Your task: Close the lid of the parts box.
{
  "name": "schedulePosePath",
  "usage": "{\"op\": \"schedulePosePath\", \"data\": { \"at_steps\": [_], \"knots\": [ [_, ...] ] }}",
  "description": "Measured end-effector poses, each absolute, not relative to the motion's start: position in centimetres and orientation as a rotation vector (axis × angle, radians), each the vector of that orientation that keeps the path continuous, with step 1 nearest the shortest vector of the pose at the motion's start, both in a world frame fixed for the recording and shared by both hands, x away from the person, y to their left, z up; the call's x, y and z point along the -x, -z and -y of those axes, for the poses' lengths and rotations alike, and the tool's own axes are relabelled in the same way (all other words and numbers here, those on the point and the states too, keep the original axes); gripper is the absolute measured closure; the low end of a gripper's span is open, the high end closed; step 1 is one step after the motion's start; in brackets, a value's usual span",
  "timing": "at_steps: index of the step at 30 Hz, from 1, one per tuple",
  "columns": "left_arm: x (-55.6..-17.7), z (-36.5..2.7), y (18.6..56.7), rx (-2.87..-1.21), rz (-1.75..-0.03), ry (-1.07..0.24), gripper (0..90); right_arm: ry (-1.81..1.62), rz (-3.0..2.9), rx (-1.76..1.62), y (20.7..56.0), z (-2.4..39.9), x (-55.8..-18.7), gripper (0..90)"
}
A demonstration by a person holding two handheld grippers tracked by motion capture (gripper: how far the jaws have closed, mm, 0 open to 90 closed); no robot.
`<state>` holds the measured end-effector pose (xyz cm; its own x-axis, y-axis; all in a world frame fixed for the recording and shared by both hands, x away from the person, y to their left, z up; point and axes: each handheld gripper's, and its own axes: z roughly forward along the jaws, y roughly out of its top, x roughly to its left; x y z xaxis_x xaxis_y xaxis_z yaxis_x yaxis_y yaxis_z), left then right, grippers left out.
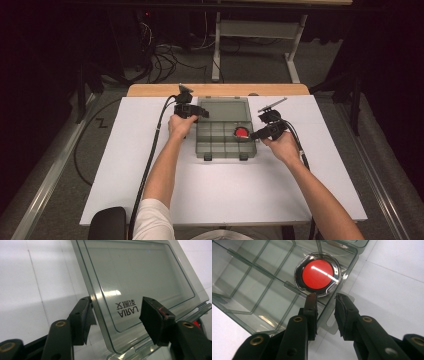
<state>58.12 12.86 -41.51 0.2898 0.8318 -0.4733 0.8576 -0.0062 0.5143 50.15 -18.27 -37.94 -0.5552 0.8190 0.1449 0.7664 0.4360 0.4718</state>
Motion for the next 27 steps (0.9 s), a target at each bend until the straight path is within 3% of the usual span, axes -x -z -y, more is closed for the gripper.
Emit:
{"op": "schedulePosePath", "data": {
  "at_steps": [27],
  "knots": [
    [-56.0, -12.1, 38.0, -1.934, -1.379, -0.177, 47.2, -0.7, -2.6, -1.476, 37.6, 18.0, -50.7, 74.0]
  ]
}}
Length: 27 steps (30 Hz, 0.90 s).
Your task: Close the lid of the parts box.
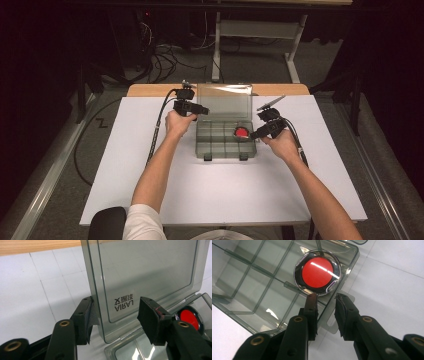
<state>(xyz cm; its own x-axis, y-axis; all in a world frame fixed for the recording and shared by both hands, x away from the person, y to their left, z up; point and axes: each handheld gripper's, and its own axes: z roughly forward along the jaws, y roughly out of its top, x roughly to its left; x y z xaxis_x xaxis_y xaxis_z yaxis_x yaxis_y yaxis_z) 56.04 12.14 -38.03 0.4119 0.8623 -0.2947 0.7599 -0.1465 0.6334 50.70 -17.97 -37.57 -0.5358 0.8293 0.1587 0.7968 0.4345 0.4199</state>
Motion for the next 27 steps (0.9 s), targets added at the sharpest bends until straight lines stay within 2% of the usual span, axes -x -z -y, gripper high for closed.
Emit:
{"op": "schedulePosePath", "data": {
  "at_steps": [12, 27],
  "knots": [
    [-55.3, -12.0, 37.2, -1.993, -1.34, -0.226, 50.5, -0.689, -2.602, -1.468, 37.5, 17.9, -50.7, 74.0],
    [-54.7, -12.0, 36.6, -2.053, -1.308, -0.276, 59.8, -0.686, -2.599, -1.469, 37.5, 17.9, -50.7, 74.1]
  ]
}}
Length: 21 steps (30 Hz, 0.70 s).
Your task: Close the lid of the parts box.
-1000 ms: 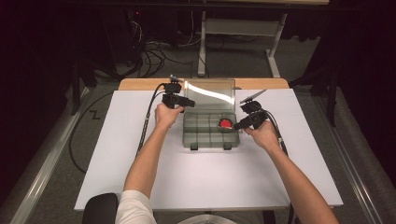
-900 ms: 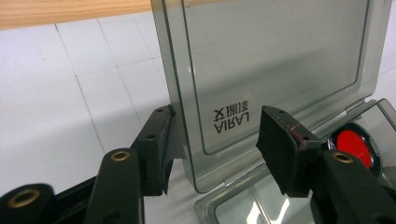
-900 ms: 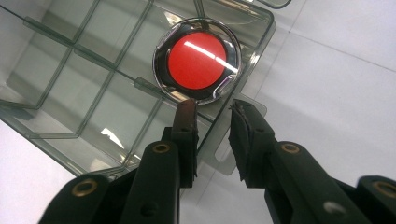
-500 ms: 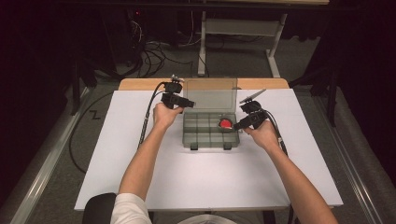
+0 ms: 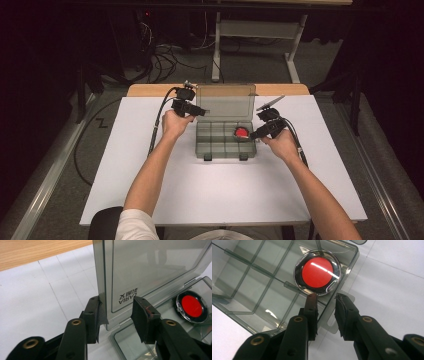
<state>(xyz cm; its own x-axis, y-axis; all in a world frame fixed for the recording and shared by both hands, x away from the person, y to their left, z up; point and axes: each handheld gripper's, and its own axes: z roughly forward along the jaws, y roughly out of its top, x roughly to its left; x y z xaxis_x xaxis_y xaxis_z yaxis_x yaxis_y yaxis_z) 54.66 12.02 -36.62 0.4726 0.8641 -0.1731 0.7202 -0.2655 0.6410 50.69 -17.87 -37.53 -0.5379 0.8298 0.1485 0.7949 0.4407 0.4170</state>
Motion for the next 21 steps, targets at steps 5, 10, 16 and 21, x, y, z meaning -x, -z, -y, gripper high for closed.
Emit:
{"op": "schedulePosePath", "data": {
  "at_steps": [5, 10, 16, 21],
  "knots": [
    [-54.46, -12.07, 36.54, -2.081, -1.296, -0.282, 62.7, -0.688, -2.599, -1.468, 37.54, 17.89, -50.68, 74.1],
    [-54.25, -12.17, 36.42, -2.095, -1.292, -0.273, 66.9, -0.688, -2.597, -1.469, 37.54, 17.87, -50.66, 74.0],
    [-54.02, -12.35, 36.35, -2.104, -1.284, -0.262, 69.0, -0.688, -2.596, -1.469, 37.55, 17.87, -50.65, 74.1],
    [-53.74, -12.47, 36.37, -2.106, -1.277, -0.259, 69.7, -0.692, -2.59, -1.477, 37.56, 17.84, -50.61, 74.1]
  ]
}}
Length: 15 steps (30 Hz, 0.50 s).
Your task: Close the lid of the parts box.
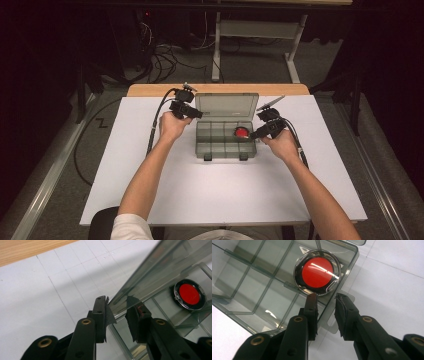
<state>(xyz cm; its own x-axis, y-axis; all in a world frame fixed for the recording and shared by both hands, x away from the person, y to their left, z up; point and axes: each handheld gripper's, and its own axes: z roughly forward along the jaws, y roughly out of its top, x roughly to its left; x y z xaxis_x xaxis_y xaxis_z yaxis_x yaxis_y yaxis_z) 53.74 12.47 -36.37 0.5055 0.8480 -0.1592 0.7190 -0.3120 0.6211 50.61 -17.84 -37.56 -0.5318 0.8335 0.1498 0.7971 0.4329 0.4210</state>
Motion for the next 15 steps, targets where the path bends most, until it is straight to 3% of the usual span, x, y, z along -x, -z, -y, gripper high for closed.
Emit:
{"op": "schedulePosePath", "data": {
  "at_steps": [15],
  "knots": [
    [-53.07, -12.72, 36.47, -2.122, -1.255, -0.25, 70.8, -0.697, -2.585, -1.464, 37.6, 17.84, -50.48, 74.1]
  ]
}}
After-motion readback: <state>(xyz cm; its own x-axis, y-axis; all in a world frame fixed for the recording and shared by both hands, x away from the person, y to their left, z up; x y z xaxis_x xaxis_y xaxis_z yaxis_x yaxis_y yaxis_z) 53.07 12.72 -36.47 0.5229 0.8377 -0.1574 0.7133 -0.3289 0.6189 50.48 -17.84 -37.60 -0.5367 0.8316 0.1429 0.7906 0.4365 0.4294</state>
